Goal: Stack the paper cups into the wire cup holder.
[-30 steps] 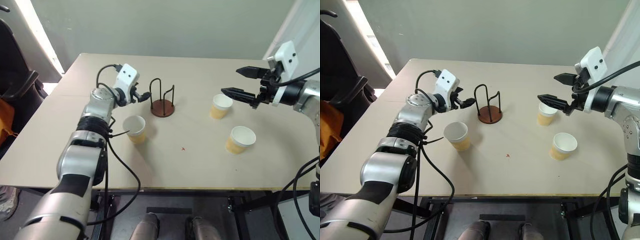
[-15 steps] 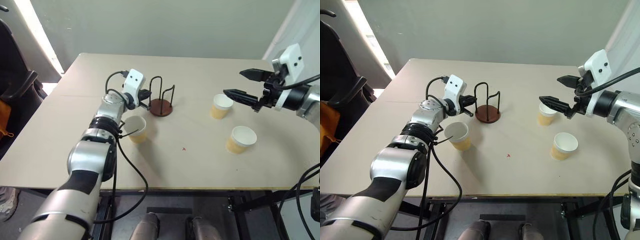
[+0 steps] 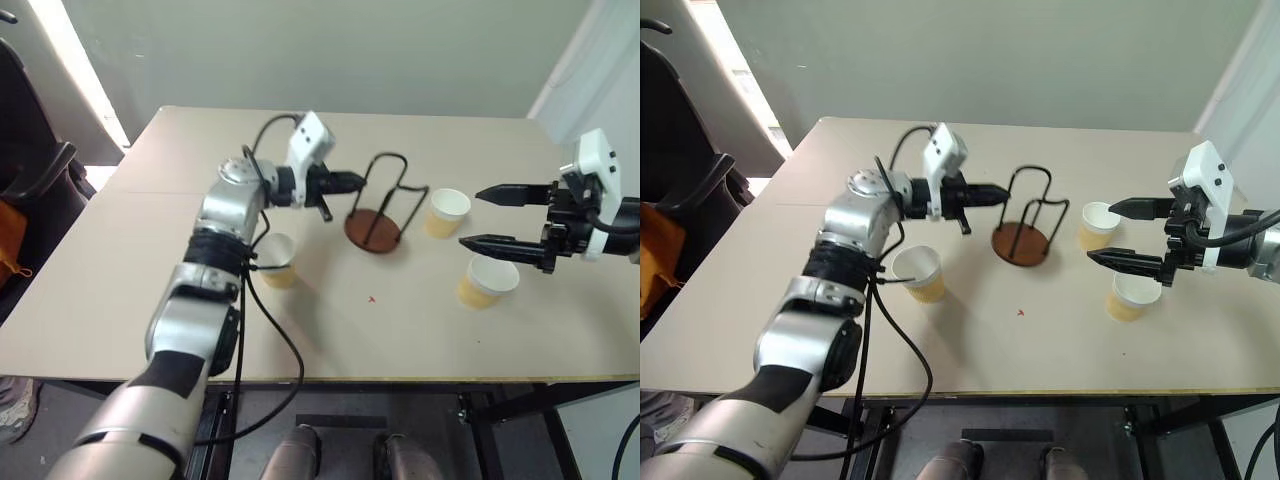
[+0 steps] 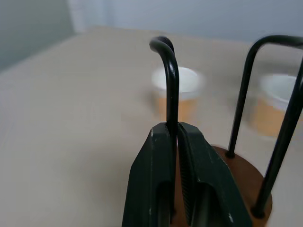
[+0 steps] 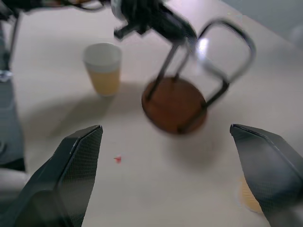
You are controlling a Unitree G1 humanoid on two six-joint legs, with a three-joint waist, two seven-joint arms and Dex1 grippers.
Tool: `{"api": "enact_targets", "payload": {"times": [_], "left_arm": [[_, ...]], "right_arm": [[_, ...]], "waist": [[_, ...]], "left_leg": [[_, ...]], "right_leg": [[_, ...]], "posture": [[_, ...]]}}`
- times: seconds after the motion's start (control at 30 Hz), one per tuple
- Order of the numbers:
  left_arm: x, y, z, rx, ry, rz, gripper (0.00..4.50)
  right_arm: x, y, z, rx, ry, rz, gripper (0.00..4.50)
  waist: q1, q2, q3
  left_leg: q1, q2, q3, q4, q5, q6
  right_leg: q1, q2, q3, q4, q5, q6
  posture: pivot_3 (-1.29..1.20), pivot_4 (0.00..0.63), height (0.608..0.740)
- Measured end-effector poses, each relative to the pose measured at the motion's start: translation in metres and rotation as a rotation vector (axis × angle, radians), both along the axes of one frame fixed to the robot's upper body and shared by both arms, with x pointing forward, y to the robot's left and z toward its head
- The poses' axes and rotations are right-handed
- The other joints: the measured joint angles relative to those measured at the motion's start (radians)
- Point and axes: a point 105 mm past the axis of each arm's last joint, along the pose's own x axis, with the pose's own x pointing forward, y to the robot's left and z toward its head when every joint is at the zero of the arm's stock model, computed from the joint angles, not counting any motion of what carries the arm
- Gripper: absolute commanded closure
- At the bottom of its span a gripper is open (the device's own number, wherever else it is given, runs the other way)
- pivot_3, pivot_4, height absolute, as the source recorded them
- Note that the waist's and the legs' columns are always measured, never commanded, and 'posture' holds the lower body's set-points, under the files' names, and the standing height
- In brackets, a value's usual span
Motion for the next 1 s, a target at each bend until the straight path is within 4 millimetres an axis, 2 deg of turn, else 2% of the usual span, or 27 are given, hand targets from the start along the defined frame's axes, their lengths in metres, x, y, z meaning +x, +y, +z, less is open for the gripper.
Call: {"api": "enact_targets", "payload": {"times": [0.13, 0.27, 0.4, 0.6, 0.87, 0.97, 1.0], "left_arm": [[-0.021, -0.012, -0.029, -0.001, 0.068, -0.062, 4.46], [-0.032, -0.015, -0.042, -0.010, 0.082, -0.070, 4.46], [-0.044, -0.017, -0.057, 0.009, 0.098, -0.087, 4.46], [-0.049, -0.010, -0.055, 0.044, 0.075, -0.092, 4.46], [-0.057, -0.008, -0.068, 0.108, 0.065, -0.121, 4.46], [-0.058, -0.006, -0.073, 0.146, 0.053, -0.119, 3.72], [-0.059, -0.005, -0.076, 0.156, 0.061, -0.119, 3.33]], "right_arm": [[-0.010, 0.006, -0.007, -0.017, 0.034, 0.062, 0.00], [-0.019, 0.017, -0.013, -0.034, 0.053, 0.111, 0.00], [-0.024, 0.018, -0.023, -0.069, 0.094, 0.114, 0.00], [-0.022, 0.010, -0.033, -0.123, 0.125, 0.065, 0.00], [-0.018, 0.007, -0.038, -0.141, 0.134, 0.045, 0.00], [-0.018, 0.006, -0.038, -0.149, 0.134, 0.041, 0.00], [-0.018, 0.006, -0.039, -0.152, 0.135, 0.040, 0.00]], "waist": [[-0.002, 0.000, 0.000], [-0.006, 0.000, 0.000], [-0.005, 0.000, 0.000], [-0.007, 0.001, 0.000], [-0.006, 0.001, -0.001], [-0.006, 0.001, -0.001], [-0.006, 0.001, -0.001]], "left_leg": [[0.000, -0.001, 0.002, 0.007, -0.002, 0.004], [0.002, -0.001, 0.002, 0.007, -0.006, 0.010], [0.008, -0.001, 0.001, 0.006, -0.008, 0.014], [0.009, -0.001, 0.001, 0.005, -0.008, 0.014], [0.009, -0.001, 0.001, 0.004, -0.008, 0.014], [0.009, -0.001, 0.001, 0.004, -0.009, 0.014], [0.009, -0.001, 0.001, 0.004, -0.009, 0.014]], "right_leg": [[0.002, -0.001, 0.003, -0.001, 0.002, 0.004], [0.005, -0.003, 0.003, -0.001, 0.003, 0.004], [0.011, -0.003, 0.003, -0.001, 0.002, 0.003], [0.011, -0.003, 0.003, -0.002, 0.001, 0.001], [0.011, -0.003, 0.003, -0.002, 0.001, 0.001], [0.011, -0.004, 0.003, -0.003, 0.001, 0.001], [0.011, -0.004, 0.003, -0.003, 0.001, 0.001]], "posture": [[0.00, 0.150, 0.740], [0.00, 0.150, 0.740], [0.00, 0.150, 0.740], [0.00, 0.150, 0.740], [0.00, 0.150, 0.740], [0.00, 0.150, 0.740], [0.00, 0.150, 0.740]]}}
